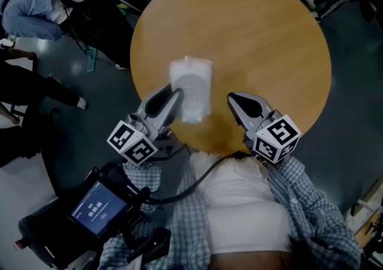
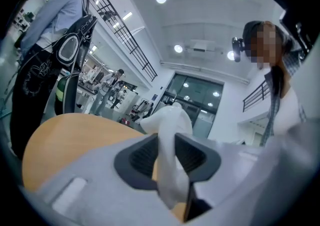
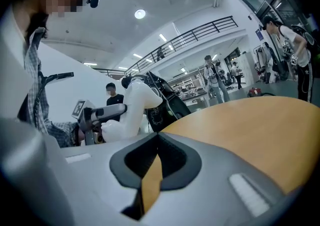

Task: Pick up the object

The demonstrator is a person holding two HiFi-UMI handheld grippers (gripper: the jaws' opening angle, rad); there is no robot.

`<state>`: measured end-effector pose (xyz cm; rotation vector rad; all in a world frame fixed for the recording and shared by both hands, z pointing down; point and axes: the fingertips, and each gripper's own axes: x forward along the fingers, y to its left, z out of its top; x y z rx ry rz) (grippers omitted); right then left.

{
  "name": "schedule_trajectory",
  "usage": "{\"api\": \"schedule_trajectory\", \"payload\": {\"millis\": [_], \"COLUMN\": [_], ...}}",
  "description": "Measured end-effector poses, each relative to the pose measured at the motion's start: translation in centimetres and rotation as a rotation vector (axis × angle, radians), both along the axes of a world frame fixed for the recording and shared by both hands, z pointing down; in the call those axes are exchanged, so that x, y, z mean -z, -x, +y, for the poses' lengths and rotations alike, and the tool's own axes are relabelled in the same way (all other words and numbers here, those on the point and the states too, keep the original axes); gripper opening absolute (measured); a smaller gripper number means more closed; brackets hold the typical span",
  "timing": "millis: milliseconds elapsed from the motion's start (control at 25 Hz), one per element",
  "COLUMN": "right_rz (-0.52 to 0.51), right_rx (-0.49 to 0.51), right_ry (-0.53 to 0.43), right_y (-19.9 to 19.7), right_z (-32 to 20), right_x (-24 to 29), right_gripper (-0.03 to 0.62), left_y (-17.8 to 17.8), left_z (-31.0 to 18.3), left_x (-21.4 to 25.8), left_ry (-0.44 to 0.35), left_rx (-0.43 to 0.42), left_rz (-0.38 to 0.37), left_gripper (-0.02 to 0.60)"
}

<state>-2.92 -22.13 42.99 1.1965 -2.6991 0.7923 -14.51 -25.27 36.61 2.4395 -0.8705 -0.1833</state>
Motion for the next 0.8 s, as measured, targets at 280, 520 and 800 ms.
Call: {"api": "schedule_trajectory", "payload": {"millis": [280, 520, 800], "right_rz": [0.014, 0.005, 0.006], "right_rx": [0.012, 0.018, 0.029], "right_ry": [-0.002, 0.004, 0.005], "right_y": [0.66, 0.65, 0.9], "right_z": [0.4, 0.22, 0.39], "right_x": [-0.29, 0.06, -0.27], "right_gripper": [0.006, 0.006, 0.006], "left_y": [0.25, 0.22, -0.07], "left_z": [0.14, 0.15, 0.31], "left_x": [0.02, -0.06, -0.14], "left_ry": [-0.004, 0.004, 0.005], "left_rx": [0.0, 0.002, -0.011], "left_rz": [0.014, 0.019, 0.01], "left_gripper": [0.107, 0.107, 0.107]}}
